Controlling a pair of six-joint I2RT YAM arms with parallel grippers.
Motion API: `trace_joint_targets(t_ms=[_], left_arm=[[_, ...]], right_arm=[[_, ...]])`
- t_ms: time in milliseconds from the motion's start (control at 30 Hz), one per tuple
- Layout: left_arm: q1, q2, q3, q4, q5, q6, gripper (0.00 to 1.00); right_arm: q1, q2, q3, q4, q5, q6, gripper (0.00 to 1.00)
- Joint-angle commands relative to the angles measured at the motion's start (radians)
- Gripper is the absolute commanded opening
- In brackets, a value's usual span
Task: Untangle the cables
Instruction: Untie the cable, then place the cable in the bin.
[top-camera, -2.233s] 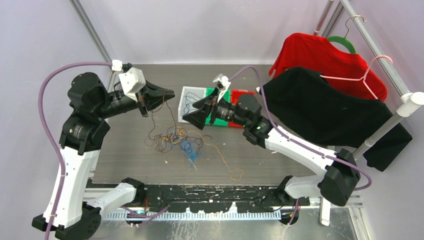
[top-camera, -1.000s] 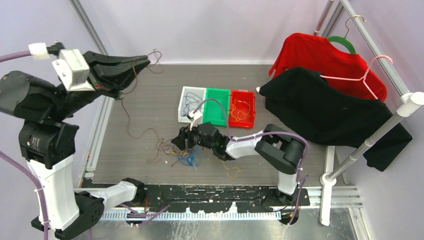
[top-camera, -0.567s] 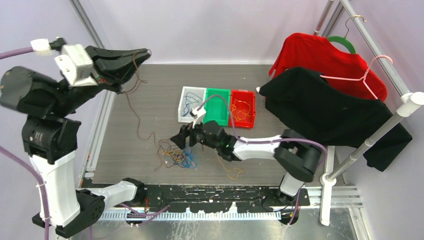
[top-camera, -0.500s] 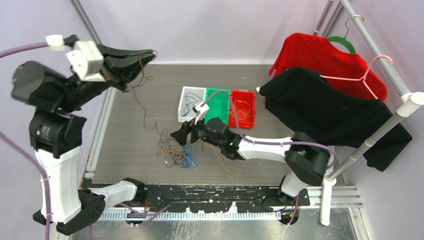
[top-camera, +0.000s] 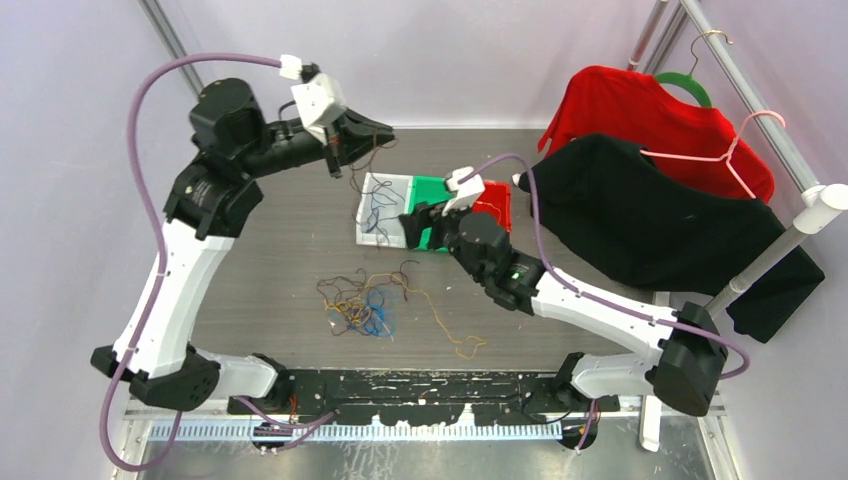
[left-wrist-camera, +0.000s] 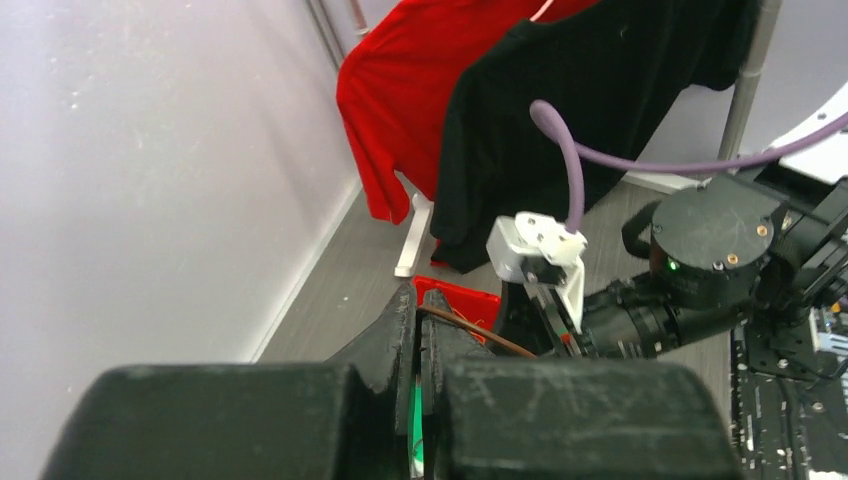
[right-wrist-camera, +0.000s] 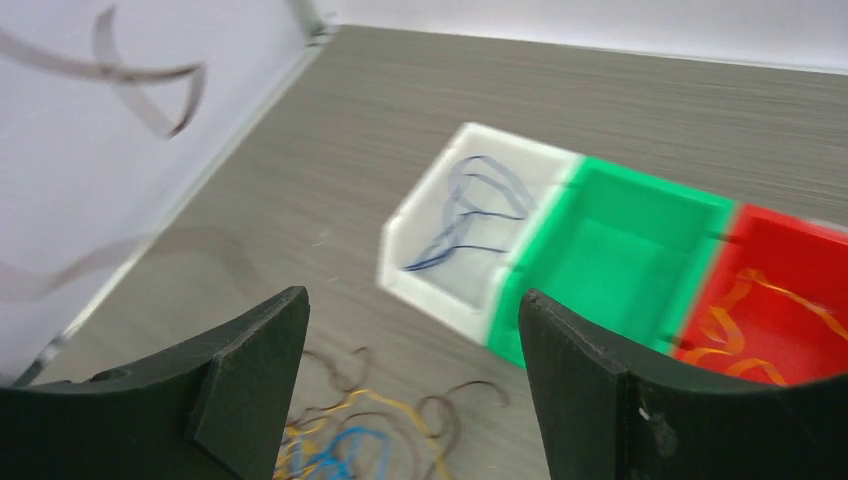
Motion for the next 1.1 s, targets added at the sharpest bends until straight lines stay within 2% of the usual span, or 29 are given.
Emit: trace_joint_targets(t_ms=[0,167,567,633,667,733,867,1067], left_arm=[[-0.051,0.067,0.01,0.072,-0.049,0.087,0.0],[-0.08,0.171,0.051,0.104,-0.088,0.141,0.0],[-0.11,0.368,0.143,0.113,-0.114,0.174,0.0],[-0.113,0.402,0.163,0.109,-0.116,0.197,0.0],[-0.114,0.419,0.174,0.108,-0.121,0.206,0.0],[-0.114,0.446,0.202,0.105,-0.133,0.22,0.0],[-0.114,0.492,0.244,0.094,-0.138,0.25,0.0],[-0.114,0.528,0.239,0.097,-0.142,0.296,0.0]], right_arm=[[-0.097,-0.08,0.005,-0.096,0.13,0.02,0.81],[-0.194,-0.142,-0.046,-0.106,0.102,0.049,0.78],[-0.292,-0.198,-0.115,-0.118,0.097,0.018,0.71],[-0.303,-0.206,-0.128,-0.112,0.102,0.018,0.68],[-0.308,-0.209,-0.133,-0.108,0.094,0.025,0.62],[-0.32,-0.214,-0.147,-0.091,0.026,0.026,0.54],[-0.323,-0.211,-0.164,-0.018,-0.186,0.005,0.49],[-0.323,-0.178,-0.136,-0.018,-0.232,0.032,0.43]])
